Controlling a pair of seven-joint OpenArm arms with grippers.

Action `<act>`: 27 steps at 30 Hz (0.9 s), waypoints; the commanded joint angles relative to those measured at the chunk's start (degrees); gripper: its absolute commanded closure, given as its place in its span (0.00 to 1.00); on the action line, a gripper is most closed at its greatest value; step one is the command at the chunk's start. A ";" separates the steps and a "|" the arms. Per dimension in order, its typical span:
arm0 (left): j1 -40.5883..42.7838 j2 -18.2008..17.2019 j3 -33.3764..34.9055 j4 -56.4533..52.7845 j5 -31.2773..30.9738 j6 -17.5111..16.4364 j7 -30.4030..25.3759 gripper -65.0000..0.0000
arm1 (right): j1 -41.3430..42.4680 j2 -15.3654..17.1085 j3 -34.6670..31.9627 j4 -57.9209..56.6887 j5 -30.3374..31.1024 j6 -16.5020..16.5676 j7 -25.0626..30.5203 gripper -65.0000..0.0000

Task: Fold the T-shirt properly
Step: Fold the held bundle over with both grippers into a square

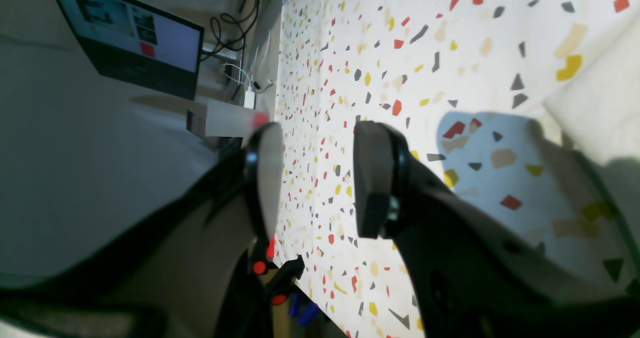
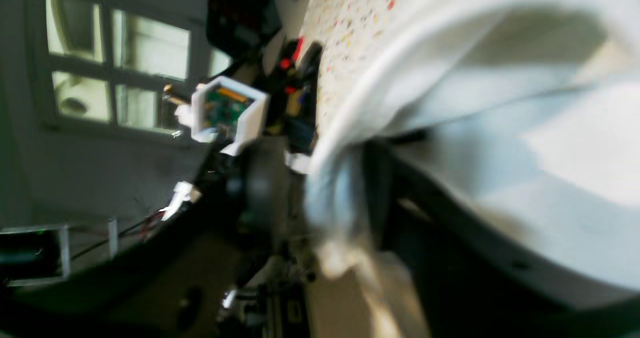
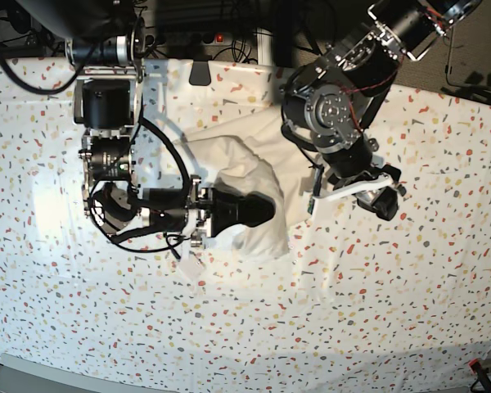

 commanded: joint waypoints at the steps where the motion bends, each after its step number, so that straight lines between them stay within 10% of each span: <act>1: -0.94 0.37 -0.13 1.09 1.92 0.46 -0.24 0.64 | 1.36 -0.35 -1.31 1.07 1.65 0.25 0.44 0.50; 18: -1.01 -6.71 -0.17 1.09 1.92 0.48 -0.48 0.64 | 4.17 -2.38 -7.48 1.18 1.65 0.25 0.44 0.47; 27: -1.01 -7.72 -0.17 1.09 1.90 1.36 -0.55 0.64 | 14.40 -2.38 0.44 1.18 1.65 0.25 0.44 0.47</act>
